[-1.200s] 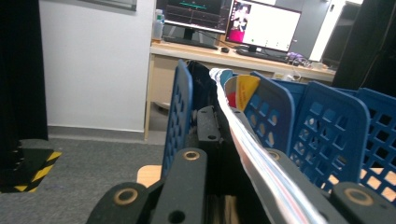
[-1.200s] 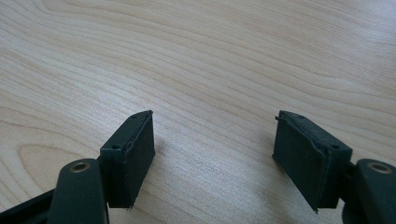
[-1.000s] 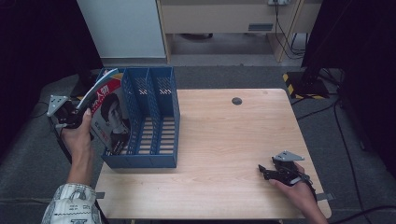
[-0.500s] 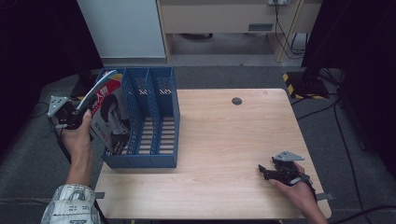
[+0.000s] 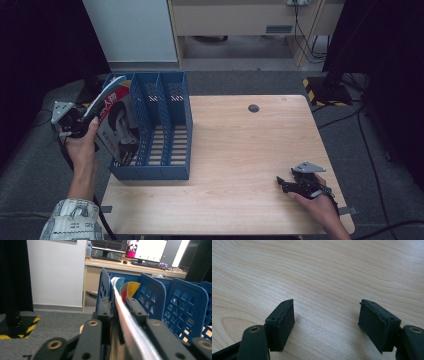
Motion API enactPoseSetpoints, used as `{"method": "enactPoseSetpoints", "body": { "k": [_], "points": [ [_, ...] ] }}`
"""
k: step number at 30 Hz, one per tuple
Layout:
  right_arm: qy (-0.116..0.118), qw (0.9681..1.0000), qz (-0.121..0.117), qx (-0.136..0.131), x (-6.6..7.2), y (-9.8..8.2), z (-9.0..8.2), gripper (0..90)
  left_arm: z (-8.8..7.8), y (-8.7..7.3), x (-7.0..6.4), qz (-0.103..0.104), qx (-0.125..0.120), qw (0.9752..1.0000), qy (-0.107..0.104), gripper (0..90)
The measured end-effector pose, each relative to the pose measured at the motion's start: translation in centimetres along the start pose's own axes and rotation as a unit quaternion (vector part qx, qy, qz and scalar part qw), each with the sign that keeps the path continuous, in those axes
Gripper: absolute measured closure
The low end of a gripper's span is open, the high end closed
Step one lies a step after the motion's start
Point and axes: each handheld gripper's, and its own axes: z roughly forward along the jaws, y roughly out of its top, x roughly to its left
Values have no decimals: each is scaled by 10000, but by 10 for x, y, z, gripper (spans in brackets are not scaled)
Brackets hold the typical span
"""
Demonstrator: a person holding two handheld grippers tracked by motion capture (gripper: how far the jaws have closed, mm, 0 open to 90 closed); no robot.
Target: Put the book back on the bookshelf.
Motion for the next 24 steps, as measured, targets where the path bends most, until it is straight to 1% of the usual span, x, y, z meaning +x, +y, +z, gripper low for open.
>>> {"method": "enactPoseSetpoints", "body": {
  "k": [2, 4, 7, 10, 12, 15, 20, 22, 24],
  "points": [
    [-1, 10000, 10, 2, 0, 0, 0, 287, -2, 4, -1, 55, -69, 10000, 33, 658],
    [-1, 10000, 11, 2, 0, 0, 0, 287, -3, 9, -1, 97, -131, 9999, -5, 566],
    [-5, 10000, 9, -9, 0, 0, 0, 286, -5, 14, -3, 312, -146, 9994, -74, 491],
    [-4, 10000, 9, -5, 0, 0, 0, 286, -6, 16, -6, 494, -134, 9987, -76, 423],
    [-7, 10000, 9, -8, 0, 0, 0, 286, -7, 17, -9, 653, -127, 9978, -63, 382],
    [-7, 10000, 7, -9, 0, 0, 0, 286, -10, 20, -15, 813, -113, 9966, -94, 352],
    [-6, 10000, 9, -8, 0, 0, 0, 286, -15, 31, -24, 913, -131, 9956, -174, 307],
    [-7, 10000, 9, -7, 0, 0, 0, 286, -17, 36, -29, 923, -153, 9953, -265, 294],
    [-7, 10000, 10, -7, 0, 0, 0, 286, -17, 38, -34, 979, -109, 9945, -344, 278]
  ]
}}
